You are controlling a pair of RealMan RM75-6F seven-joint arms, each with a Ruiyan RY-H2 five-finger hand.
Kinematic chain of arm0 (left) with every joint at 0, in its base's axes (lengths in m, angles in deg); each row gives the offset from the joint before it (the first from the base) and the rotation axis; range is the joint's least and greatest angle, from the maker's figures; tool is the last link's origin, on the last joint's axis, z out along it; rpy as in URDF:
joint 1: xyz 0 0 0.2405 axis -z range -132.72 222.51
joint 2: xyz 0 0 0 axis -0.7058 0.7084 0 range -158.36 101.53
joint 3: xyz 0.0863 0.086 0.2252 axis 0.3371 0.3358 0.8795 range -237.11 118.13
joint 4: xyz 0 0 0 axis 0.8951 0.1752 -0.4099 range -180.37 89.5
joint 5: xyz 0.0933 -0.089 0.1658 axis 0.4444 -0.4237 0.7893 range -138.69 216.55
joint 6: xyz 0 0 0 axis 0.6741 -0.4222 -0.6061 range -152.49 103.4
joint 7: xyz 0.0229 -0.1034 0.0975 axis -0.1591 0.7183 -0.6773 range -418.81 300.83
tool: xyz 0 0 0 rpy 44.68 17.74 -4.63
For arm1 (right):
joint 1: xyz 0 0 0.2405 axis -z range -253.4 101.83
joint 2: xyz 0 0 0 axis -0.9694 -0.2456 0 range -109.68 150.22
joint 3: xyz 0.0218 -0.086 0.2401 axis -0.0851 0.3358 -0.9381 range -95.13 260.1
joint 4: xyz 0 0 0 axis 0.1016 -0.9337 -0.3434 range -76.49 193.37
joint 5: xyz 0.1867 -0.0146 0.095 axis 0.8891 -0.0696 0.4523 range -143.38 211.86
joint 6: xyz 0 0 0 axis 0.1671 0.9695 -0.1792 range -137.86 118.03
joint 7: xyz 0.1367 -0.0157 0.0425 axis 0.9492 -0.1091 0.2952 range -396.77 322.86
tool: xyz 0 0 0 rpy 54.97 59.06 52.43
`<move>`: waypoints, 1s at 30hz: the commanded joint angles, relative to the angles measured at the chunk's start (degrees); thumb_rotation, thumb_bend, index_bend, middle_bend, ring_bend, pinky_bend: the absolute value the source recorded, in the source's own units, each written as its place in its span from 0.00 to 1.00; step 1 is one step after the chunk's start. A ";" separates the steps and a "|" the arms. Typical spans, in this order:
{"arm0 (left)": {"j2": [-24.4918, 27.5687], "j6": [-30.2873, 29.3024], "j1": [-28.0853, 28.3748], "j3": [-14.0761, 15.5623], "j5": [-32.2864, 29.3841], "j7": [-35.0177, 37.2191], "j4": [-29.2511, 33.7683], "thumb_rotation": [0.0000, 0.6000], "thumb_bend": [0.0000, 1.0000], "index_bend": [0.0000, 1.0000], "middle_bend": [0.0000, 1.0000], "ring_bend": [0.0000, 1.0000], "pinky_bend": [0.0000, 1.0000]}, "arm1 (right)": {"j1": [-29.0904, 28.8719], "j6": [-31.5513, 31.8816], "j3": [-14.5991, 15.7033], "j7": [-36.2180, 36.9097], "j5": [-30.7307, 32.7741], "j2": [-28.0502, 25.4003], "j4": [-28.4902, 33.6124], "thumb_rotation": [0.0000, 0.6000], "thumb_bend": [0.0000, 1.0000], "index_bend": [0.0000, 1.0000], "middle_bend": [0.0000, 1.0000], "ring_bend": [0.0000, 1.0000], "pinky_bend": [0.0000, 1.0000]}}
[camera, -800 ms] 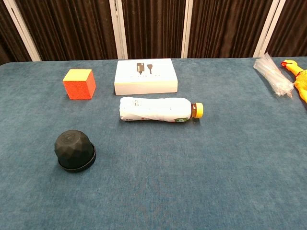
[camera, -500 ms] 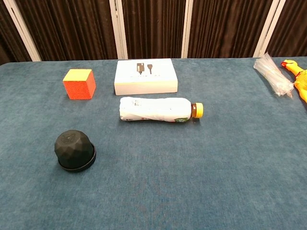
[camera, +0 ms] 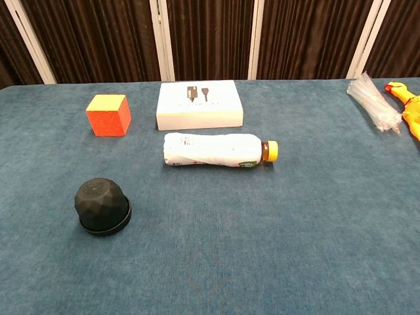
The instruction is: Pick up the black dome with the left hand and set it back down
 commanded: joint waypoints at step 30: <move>-33.62 17.55 12.93 1.17 0.97 20.37 -24.63 1.00 0.00 0.01 0.06 0.00 0.00 | -0.41 -1.84 -0.12 5.07 0.83 -0.87 -1.12 1.00 0.21 0.00 0.00 0.17 0.08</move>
